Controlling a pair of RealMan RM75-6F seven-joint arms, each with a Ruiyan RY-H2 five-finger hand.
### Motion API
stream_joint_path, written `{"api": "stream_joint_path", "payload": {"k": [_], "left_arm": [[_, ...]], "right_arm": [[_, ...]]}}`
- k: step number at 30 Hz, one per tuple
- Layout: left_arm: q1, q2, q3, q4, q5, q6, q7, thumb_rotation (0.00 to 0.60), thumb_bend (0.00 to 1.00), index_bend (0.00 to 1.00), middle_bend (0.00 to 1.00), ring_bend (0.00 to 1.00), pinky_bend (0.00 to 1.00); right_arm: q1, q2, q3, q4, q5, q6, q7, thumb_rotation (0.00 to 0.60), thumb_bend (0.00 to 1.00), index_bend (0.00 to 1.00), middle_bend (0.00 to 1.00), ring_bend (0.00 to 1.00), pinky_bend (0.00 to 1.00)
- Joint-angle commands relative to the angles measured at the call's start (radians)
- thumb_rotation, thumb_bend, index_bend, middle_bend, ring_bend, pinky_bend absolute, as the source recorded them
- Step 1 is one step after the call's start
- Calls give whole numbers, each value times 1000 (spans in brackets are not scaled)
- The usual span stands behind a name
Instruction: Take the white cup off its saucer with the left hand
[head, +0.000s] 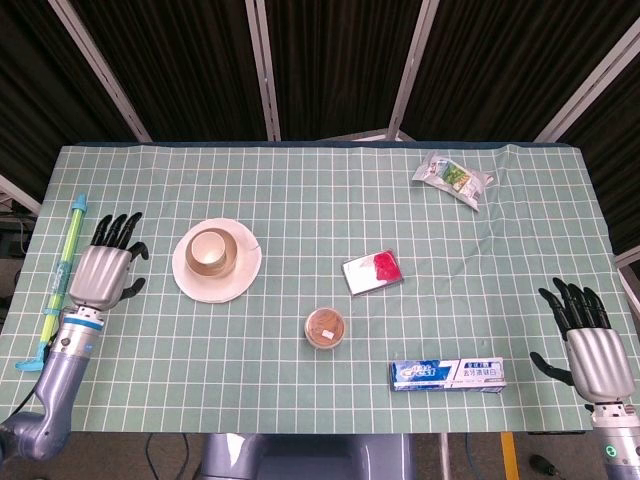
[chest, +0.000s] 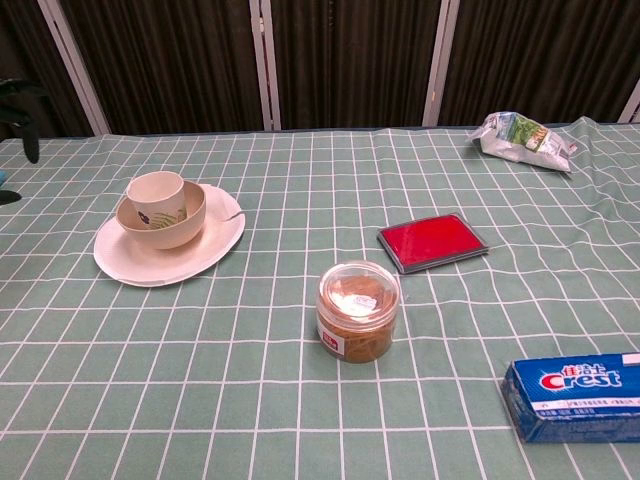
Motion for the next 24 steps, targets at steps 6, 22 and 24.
{"api": "stream_joint_path", "payload": {"k": [6,22,24], "left_arm": [[-98,-93,-22,74,-75,-98,41,600,328,464,0,0,0],[-197,-222,-23,216,-133,-140,56,600,329,467,0,0,0],[-207,-232,-21,230,-142,-147,65,600,329,472,0,0,0]], "right_arm": [[2,6,2,5,8,-8,26,600,90,97,0,0,0],[2,17,17,24,28,-8,90,600,90,98,0,0,0],[3,17,17,25,28,-9,94,600,90,98,0,0,0]]}}
